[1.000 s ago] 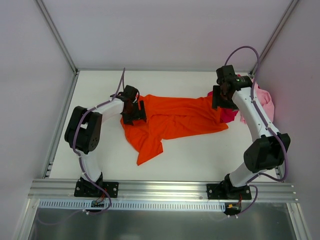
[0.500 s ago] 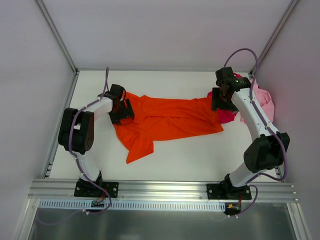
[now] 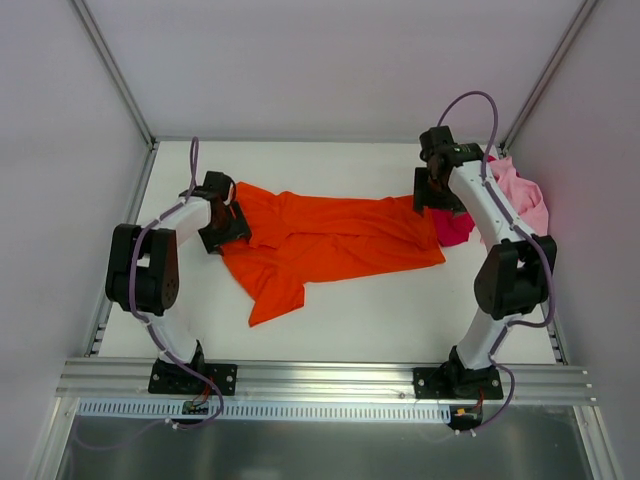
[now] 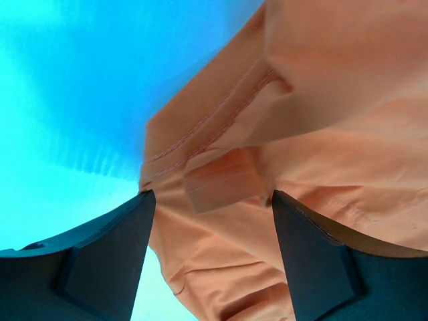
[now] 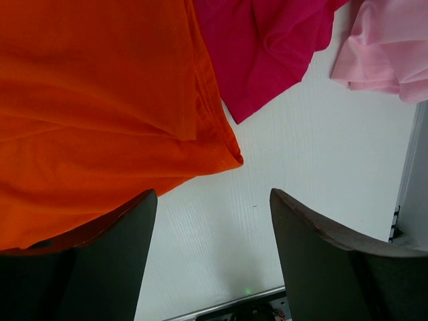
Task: Fold and stack the t-shirts
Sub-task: Fold the flattened tshirt in 1/3 of the way
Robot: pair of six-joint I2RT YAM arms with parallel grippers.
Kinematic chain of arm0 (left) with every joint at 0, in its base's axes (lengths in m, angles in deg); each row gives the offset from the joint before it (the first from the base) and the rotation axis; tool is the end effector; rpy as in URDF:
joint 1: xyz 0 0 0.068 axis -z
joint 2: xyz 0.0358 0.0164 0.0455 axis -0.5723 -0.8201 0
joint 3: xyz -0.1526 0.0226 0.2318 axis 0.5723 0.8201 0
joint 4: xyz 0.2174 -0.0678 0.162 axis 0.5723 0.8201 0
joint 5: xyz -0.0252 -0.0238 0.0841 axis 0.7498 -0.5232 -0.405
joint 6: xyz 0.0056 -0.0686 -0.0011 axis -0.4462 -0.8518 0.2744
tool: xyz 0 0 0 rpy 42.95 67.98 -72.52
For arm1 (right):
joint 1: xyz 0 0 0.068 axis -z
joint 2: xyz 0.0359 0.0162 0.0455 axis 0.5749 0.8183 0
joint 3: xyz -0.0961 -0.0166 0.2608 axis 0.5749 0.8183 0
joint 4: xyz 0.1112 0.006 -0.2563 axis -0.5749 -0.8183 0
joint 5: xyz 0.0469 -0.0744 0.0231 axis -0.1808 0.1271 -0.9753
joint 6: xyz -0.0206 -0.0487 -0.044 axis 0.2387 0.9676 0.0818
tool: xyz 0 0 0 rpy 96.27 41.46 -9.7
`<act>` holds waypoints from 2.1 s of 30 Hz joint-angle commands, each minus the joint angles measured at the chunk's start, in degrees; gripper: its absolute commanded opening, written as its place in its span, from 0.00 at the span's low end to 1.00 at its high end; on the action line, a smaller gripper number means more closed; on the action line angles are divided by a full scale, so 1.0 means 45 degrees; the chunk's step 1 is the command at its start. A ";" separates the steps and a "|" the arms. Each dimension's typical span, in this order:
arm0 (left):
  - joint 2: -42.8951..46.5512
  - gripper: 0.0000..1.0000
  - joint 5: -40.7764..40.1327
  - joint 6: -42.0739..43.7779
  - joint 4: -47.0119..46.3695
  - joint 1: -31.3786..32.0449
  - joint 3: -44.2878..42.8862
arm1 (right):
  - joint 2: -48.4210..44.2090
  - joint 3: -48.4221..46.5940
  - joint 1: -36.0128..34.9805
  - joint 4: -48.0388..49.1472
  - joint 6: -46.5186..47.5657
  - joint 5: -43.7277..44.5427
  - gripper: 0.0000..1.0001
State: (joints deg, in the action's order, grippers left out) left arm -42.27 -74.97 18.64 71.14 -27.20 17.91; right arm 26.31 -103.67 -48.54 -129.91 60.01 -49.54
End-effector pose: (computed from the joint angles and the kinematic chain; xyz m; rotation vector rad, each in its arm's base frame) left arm 0.3735 -0.0481 0.1524 -0.5617 2.6574 -0.1434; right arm 0.3892 0.0747 0.2921 -0.2099 2.6474 -0.3656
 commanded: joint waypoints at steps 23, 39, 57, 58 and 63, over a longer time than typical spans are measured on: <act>0.3080 0.73 0.0695 0.0434 0.0262 -0.0658 -0.1571 | 0.1064 -0.1843 0.0353 0.0651 -0.0218 -0.0942 0.73; -0.1310 0.72 0.4253 0.1079 -0.1438 0.1549 -0.3605 | 0.0264 -0.1570 0.0353 0.0319 -0.0042 -0.0708 0.73; -0.3189 0.73 0.2886 0.1021 0.0612 0.1413 -0.3352 | -0.1025 -0.1433 0.0353 0.0222 0.0329 -0.0377 0.73; -0.3111 0.73 0.2847 0.1001 0.0535 0.1355 -0.3196 | -0.1200 -0.1355 0.0353 0.0221 0.0329 -0.0337 0.73; -0.2409 0.73 0.3021 0.0631 0.0105 0.0459 -0.1868 | -0.1533 -0.1159 0.0372 0.0319 0.0310 -0.0259 0.76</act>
State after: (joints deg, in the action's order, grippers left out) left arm -54.16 -59.02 22.02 67.90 -21.83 5.13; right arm 23.12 -109.26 -47.30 -128.01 60.95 -52.12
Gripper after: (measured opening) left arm 0.730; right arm 0.753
